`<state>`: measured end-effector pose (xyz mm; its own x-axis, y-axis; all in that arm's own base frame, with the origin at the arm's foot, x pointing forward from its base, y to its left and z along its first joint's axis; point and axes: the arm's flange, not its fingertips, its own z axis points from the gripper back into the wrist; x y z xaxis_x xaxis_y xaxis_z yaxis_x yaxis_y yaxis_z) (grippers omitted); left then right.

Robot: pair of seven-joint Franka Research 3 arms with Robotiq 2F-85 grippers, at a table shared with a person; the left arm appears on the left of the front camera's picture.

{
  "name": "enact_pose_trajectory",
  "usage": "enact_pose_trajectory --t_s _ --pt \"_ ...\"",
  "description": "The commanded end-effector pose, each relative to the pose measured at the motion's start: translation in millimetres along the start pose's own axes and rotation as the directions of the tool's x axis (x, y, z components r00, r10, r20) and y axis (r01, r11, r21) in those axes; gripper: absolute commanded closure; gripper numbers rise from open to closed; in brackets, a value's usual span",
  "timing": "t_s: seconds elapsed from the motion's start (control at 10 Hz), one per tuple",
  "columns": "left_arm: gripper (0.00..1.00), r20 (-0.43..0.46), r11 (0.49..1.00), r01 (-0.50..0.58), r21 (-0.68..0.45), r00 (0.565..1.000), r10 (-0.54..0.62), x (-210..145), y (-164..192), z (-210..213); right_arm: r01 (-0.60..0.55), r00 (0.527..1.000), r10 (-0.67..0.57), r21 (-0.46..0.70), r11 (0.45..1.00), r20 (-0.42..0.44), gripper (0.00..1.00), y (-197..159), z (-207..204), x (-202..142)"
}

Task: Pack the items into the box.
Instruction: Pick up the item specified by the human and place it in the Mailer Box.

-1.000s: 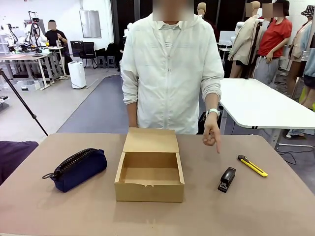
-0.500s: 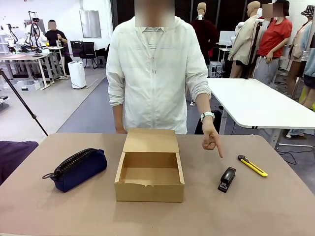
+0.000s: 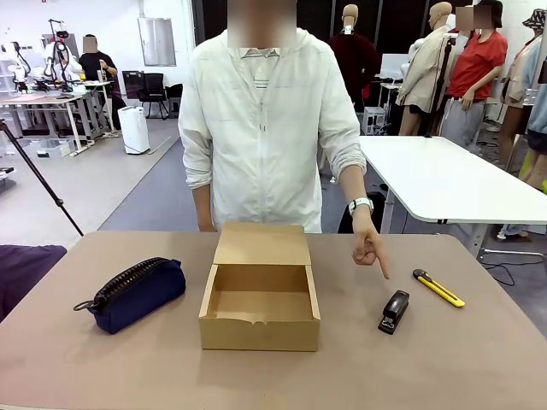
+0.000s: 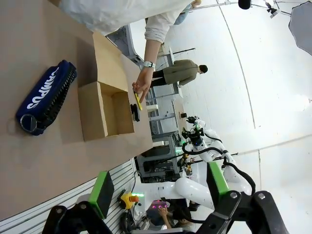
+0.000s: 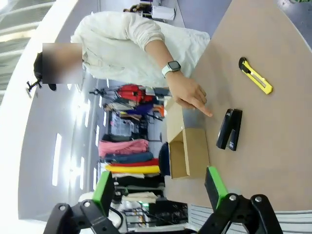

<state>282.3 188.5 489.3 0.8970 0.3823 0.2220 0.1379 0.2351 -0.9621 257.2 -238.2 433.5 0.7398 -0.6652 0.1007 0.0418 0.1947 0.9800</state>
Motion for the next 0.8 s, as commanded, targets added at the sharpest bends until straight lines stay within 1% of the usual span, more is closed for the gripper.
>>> enact_pose_trajectory --t_s 0.0,0.1,0.2,0.3,0.4,0.5,0.6,0.7 --pt "0.0 0.008 1.0 0.017 -0.023 1.0 -0.017 1.6 -2.4 0.3 -0.144 0.981 0.112 -0.204 0.968 -0.162 0.0 35.8 -72.5 0.2" --pt "0.0 0.008 1.0 0.017 -0.023 1.0 -0.017 1.6 -2.4 0.3 -0.25 0.951 0.176 -0.296 0.922 -0.255 0.0 51.0 -109.0 -6.0" --pt "0.0 0.008 1.0 0.017 -0.023 1.0 -0.017 1.6 -2.4 0.3 -0.41 0.881 0.253 -0.378 0.83 -0.4 0.0 62.9 -150.7 -23.6" --pt "0.0 0.008 1.0 0.017 -0.023 1.0 -0.017 1.6 -2.4 0.3 -0.603 0.757 0.348 -0.386 0.698 -0.553 0.0 73.8 -197.1 -50.9" --pt "0.0 0.008 1.0 0.017 -0.023 1.0 -0.017 1.6 -2.4 0.3 -0.744 0.637 0.424 -0.368 0.558 -0.643 0.0 79.4 -227.7 -71.8" --pt "0.0 0.008 1.0 0.017 -0.023 1.0 -0.017 1.6 -2.4 0.3 -0.809 0.56 0.454 -0.338 0.481 -0.693 0.0 88.3 -245.8 -86.9" --pt "0.0 0.008 1.0 0.017 -0.023 1.0 -0.017 1.6 -2.4 0.3 -0.851 0.504 0.487 -0.312 0.423 -0.713 0.0 94.6 -258.0 -98.4" --pt "0.0 0.008 1.0 0.017 -0.023 1.0 -0.017 1.6 -2.4 0.3 -0.879 0.459 0.498 -0.297 0.372 -0.735 0.0 93.6 -269.3 -113.2"
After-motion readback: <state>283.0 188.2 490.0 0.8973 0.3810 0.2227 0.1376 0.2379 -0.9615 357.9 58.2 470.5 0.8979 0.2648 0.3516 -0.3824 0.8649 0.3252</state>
